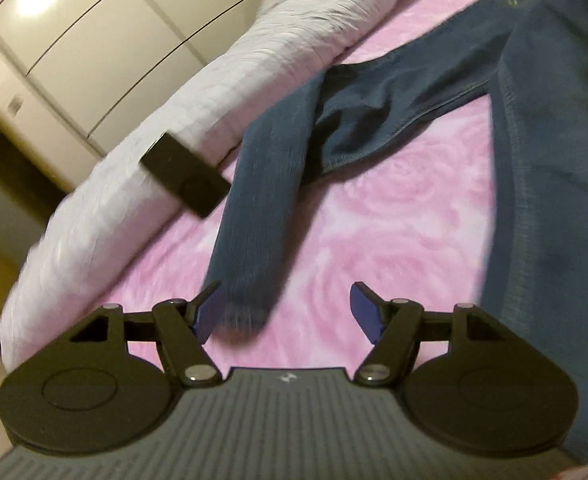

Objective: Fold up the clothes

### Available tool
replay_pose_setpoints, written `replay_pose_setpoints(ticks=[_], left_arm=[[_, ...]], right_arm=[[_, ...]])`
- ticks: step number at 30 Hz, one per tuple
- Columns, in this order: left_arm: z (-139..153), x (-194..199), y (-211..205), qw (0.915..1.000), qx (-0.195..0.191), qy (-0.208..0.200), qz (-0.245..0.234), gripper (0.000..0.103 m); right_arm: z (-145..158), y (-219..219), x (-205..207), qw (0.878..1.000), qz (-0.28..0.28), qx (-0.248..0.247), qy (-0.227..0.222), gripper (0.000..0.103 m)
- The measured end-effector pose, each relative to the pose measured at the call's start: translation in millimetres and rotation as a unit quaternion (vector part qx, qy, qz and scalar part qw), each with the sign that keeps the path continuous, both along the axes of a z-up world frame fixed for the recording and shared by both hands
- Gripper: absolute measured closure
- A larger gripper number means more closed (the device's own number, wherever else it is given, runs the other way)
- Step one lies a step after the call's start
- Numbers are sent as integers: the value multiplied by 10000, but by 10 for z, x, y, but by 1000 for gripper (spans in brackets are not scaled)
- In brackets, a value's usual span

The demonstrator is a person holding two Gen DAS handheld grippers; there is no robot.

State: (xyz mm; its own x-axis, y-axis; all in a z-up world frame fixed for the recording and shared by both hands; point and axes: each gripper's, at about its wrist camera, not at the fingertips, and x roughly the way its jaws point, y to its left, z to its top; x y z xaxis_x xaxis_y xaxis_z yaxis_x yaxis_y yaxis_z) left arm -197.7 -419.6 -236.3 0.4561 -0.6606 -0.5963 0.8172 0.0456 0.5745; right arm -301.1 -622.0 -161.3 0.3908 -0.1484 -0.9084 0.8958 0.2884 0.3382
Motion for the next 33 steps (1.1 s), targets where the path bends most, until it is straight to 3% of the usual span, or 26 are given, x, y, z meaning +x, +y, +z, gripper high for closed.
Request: replay_pose_setpoints(ticks=[5, 12, 14, 17, 22, 23, 27, 33], left_arm=[[-383, 278, -607, 9969, 227, -720, -239, 37], [-606, 517, -1185, 9893, 475, -1289, -500, 35], [-622, 488, -1251, 9821, 535, -1643, -749, 34], [-370, 580, -1252, 9840, 686, -1490, -695, 40], [55, 737, -1251, 9864, 935, -1217, -594, 88], [140, 768, -1251, 9867, 985, -1163, -574, 91], [622, 1033, -1328, 9919, 1167, -272, -408, 96], [1268, 1110, -1285, 9805, 1632, 946, -545, 97]], right_arm=[[-28, 135, -616, 9992, -272, -217, 171, 35], [-346, 87, -730, 9999, -143, -65, 43, 35], [-410, 62, -722, 9999, -98, -57, -29, 35], [-462, 16, -692, 9999, 23, -137, -51, 35], [-401, 0, -707, 9993, 159, -346, -61, 35], [-392, -1, -727, 9993, 118, -335, -80, 35], [-360, 31, -658, 9989, 197, -419, -112, 35], [-339, 129, -246, 9921, 896, -866, -146, 35]])
